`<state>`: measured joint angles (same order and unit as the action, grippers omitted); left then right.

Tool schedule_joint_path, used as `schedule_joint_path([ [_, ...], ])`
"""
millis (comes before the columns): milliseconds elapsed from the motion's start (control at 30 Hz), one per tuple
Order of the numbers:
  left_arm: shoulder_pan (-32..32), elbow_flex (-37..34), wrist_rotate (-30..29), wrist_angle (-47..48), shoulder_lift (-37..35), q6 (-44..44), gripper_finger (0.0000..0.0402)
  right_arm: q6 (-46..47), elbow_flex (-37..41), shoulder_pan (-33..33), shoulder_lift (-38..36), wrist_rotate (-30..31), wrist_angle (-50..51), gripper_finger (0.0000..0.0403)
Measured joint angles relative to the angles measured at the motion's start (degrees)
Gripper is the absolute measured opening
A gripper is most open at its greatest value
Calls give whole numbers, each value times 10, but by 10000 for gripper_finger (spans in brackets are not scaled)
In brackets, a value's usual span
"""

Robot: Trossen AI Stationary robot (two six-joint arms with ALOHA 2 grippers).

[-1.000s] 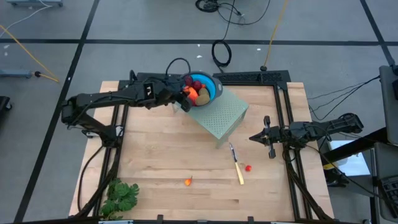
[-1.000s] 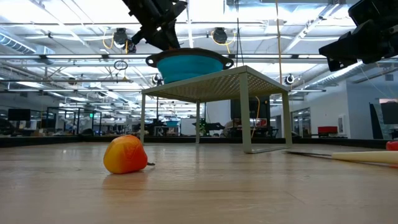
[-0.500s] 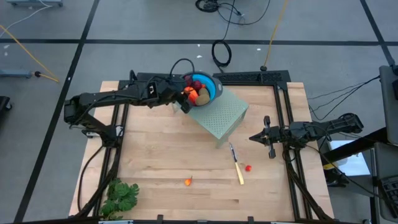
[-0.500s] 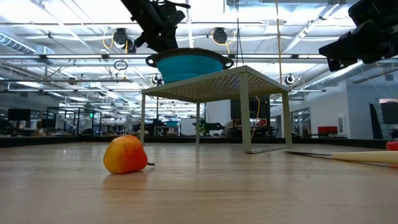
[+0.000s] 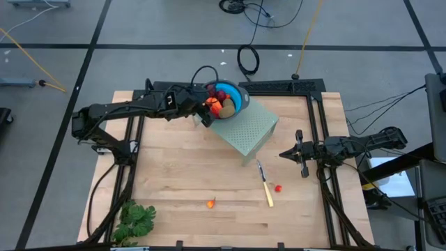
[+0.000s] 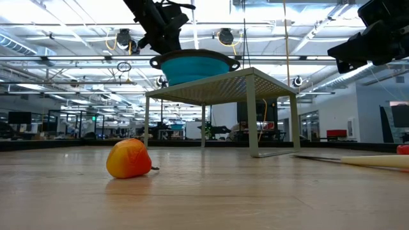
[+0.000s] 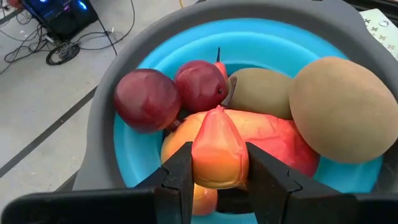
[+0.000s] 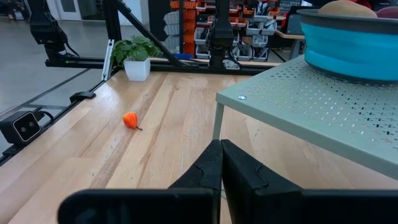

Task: Pick & Place Fruit
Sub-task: Put the pear into the blue strainer bowl on the shelf

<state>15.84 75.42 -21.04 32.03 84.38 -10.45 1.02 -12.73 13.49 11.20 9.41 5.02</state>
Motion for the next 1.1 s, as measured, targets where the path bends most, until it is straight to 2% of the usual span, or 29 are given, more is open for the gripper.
schedule_joint_path([
  [467,7,0,0,-17,23,32,113,0,0,0,0,0,0,0],
  [1100,9,0,-20,-4,24,33,117,0,0,0,0,-2,0,0],
])
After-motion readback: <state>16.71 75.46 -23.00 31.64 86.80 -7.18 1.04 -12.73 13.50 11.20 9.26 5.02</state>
